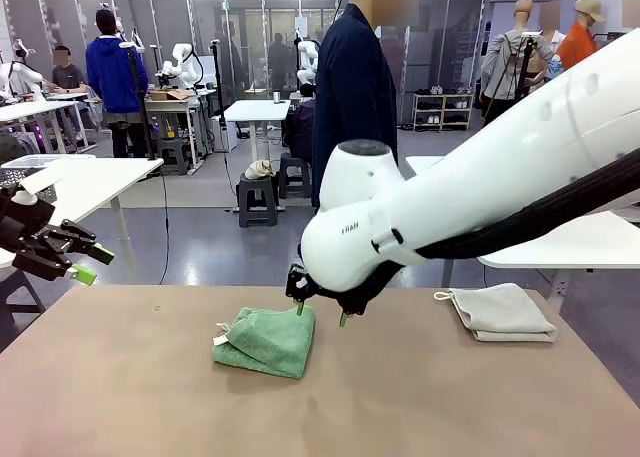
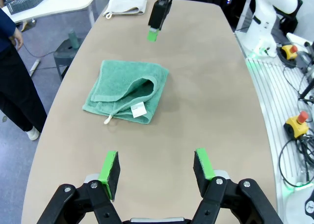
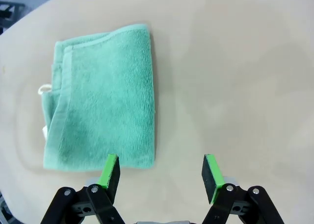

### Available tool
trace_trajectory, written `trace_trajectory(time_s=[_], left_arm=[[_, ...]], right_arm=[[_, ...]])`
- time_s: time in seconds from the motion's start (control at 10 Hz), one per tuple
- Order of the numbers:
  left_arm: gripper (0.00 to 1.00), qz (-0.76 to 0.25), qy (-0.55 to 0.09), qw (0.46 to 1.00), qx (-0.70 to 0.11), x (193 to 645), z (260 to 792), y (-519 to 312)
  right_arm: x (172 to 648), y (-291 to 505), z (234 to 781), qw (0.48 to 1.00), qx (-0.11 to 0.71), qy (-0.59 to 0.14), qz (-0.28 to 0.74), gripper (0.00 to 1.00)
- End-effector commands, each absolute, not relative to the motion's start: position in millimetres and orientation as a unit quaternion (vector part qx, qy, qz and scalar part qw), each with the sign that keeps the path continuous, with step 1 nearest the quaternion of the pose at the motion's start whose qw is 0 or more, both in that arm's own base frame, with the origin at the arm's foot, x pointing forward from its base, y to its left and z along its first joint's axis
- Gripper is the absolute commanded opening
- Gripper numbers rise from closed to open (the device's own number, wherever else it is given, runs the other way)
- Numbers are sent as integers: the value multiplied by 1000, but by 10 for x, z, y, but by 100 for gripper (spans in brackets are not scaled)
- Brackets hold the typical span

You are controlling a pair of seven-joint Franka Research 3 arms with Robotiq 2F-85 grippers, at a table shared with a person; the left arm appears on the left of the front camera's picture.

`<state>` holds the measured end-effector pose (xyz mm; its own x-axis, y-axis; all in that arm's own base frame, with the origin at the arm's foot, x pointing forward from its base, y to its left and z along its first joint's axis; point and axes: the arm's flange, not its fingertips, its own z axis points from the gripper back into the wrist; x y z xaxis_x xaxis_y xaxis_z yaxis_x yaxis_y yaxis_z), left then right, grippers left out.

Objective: Fold the towels and place them in the basket.
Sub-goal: Stack the folded Towel with hook on the right side of the table.

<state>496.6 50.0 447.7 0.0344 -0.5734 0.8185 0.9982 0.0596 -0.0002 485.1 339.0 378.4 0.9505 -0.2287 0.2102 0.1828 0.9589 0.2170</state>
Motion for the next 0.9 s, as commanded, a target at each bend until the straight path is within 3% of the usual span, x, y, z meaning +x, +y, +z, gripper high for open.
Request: trace_trajectory(time_s=[0.0, 0.8], left_arm=[[77, -609, -336, 645, -316, 4964, 4490, 503], [77, -609, -336, 645, -316, 4964, 4490, 503]], right_arm=[[4968, 3567, 3498, 976, 86, -139, -143, 85], [5161, 3775, 2976, 972, 107, -147, -149, 85]])
